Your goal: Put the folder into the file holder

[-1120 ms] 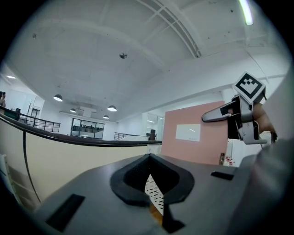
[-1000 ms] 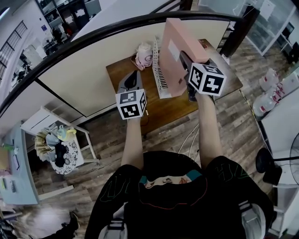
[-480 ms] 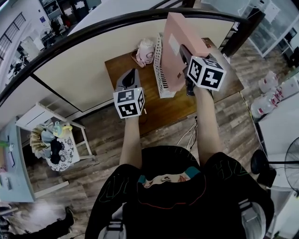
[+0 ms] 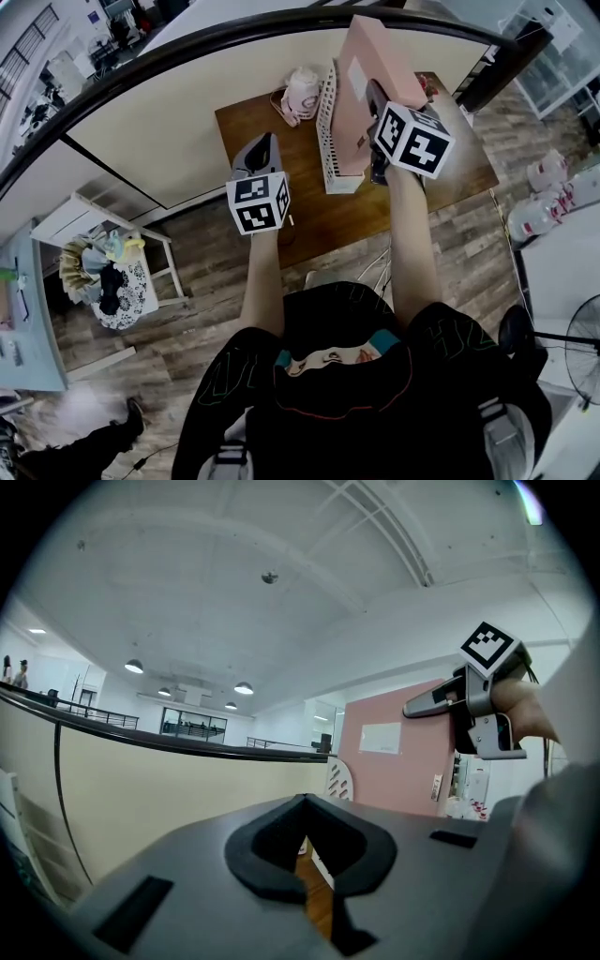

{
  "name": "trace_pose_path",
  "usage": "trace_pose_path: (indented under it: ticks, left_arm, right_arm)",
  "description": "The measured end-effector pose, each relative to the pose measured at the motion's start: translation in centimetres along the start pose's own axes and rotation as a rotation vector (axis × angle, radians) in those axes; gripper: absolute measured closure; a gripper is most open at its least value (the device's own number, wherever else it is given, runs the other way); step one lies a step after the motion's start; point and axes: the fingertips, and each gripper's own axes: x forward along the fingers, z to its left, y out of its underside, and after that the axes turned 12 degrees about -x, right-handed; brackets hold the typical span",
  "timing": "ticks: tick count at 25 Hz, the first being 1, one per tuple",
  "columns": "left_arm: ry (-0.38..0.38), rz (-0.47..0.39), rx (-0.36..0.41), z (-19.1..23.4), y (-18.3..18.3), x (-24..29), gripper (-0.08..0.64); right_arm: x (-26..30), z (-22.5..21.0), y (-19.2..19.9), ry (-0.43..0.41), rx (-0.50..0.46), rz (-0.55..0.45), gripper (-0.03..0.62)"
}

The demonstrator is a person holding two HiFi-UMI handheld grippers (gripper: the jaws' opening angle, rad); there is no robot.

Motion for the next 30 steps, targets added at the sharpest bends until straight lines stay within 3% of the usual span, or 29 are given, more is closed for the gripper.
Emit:
trace_pose_path:
  ticks: [6,21,30]
  left_arm:
    - [-0.016,0.041,-0.003,0.4,1.0,1.3,0.563]
    - [-0.061,0.195,-0.065,2.2,8.0,1.9,0.563]
    - [-0.058,0.197,-0.083,2.5,8.5,1.9,0.563]
  right_arm:
    - [1.7,0.7,1.5,0.017,0.002,0.026,0.31]
    - [4.0,3.4,11.8,-0.046,-0.034,0.116,0.304]
    - [4.1,4.4,12.0,-0.087,-0.097,0.153,0.291]
